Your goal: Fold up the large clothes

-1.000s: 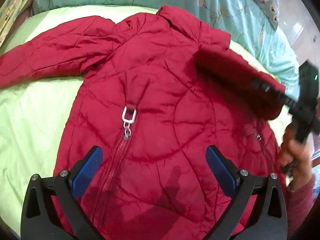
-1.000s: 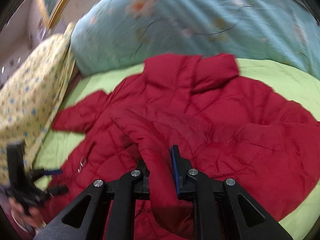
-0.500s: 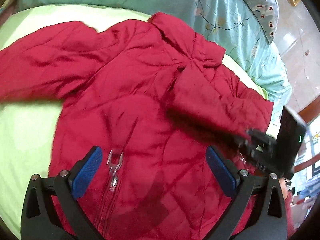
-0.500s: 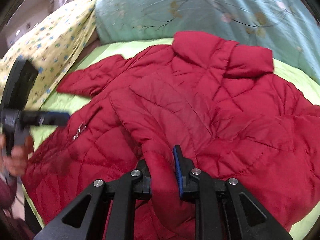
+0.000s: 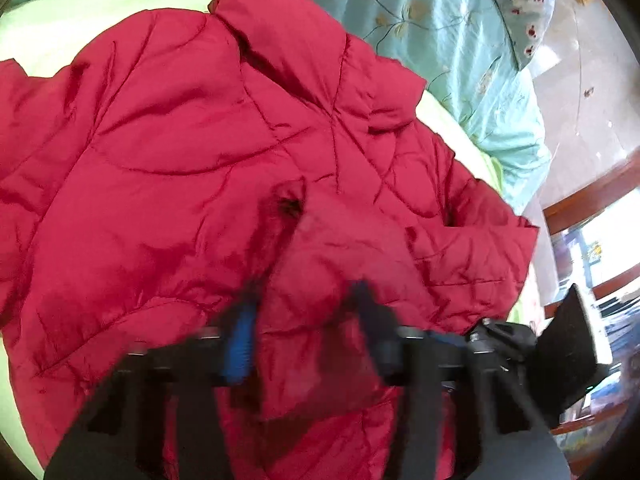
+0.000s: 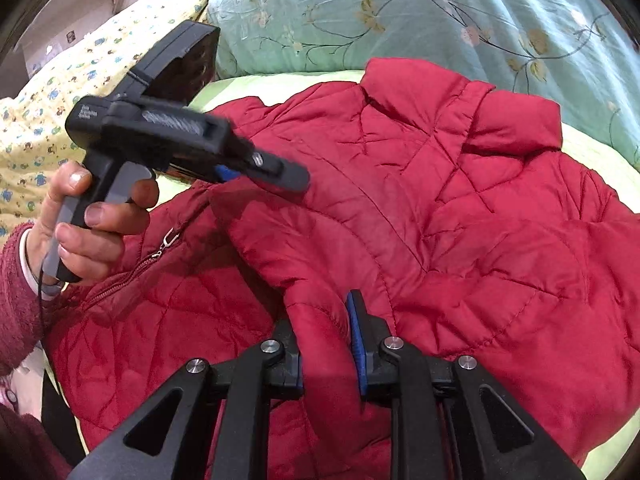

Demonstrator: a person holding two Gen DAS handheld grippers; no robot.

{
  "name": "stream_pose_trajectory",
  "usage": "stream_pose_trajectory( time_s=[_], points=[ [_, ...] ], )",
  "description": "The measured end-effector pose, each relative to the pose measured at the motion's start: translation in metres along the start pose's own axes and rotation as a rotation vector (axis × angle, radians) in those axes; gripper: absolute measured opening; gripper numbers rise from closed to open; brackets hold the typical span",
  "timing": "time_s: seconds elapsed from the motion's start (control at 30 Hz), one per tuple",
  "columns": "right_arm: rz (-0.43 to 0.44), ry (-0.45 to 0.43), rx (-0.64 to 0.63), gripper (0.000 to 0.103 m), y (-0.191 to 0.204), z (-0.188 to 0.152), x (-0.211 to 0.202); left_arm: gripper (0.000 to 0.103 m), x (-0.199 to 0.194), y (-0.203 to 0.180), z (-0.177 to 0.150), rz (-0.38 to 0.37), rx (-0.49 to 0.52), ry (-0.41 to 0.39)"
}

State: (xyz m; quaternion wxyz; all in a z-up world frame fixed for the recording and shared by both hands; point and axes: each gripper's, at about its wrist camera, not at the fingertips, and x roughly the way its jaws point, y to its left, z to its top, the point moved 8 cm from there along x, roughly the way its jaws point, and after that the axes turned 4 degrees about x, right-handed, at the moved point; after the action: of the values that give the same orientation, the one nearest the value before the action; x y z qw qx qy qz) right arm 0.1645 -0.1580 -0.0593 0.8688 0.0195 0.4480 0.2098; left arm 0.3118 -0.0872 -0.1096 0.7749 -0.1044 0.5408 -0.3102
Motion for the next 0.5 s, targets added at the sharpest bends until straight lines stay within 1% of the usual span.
stream_pose_trajectory(
  time_s=[0.03, 0.07, 0.1, 0.17, 0.2, 0.23, 0.27, 0.37, 0.47, 0.5],
  points=[
    [0.014, 0.004, 0.014, 0.033, -0.001, 0.000, -0.002, 0.022, -0.001, 0.001, -0.001, -0.013, -0.002, -0.004],
    [0.029, 0.005, 0.028, 0.038, 0.000, -0.001, -0.005, 0.017, -0.004, 0.003, -0.002, -0.024, -0.009, -0.011],
    [0.037, 0.003, 0.037, 0.041, 0.000, -0.002, -0.010, 0.016, -0.006, 0.006, -0.002, -0.024, -0.013, -0.015],
    [0.045, -0.012, 0.044, 0.044, 0.002, -0.004, -0.022, 0.014, -0.017, 0.011, -0.001, 0.009, 0.003, -0.051],
    [0.045, -0.027, 0.046, 0.047, 0.003, -0.004, -0.030, 0.014, -0.022, 0.013, -0.001, 0.039, 0.015, -0.071],
    [0.034, -0.037, 0.049, 0.049, 0.001, -0.004, -0.034, 0.014, -0.031, 0.017, 0.000, 0.085, 0.028, -0.097],
    [0.020, -0.049, 0.057, 0.051, -0.002, -0.003, -0.040, 0.014, -0.042, 0.024, 0.002, 0.151, 0.037, -0.133],
    [-0.017, -0.091, 0.110, 0.051, -0.020, 0.003, -0.052, 0.013, -0.066, 0.042, 0.009, 0.251, 0.018, -0.209],
    [-0.109, -0.133, 0.188, 0.051, -0.048, 0.013, -0.060, 0.014, -0.082, 0.055, 0.012, 0.338, 0.026, -0.261],
    [-0.142, -0.141, 0.215, 0.051, -0.058, 0.016, -0.061, 0.014, -0.083, 0.058, 0.012, 0.353, 0.033, -0.267]
  ],
)
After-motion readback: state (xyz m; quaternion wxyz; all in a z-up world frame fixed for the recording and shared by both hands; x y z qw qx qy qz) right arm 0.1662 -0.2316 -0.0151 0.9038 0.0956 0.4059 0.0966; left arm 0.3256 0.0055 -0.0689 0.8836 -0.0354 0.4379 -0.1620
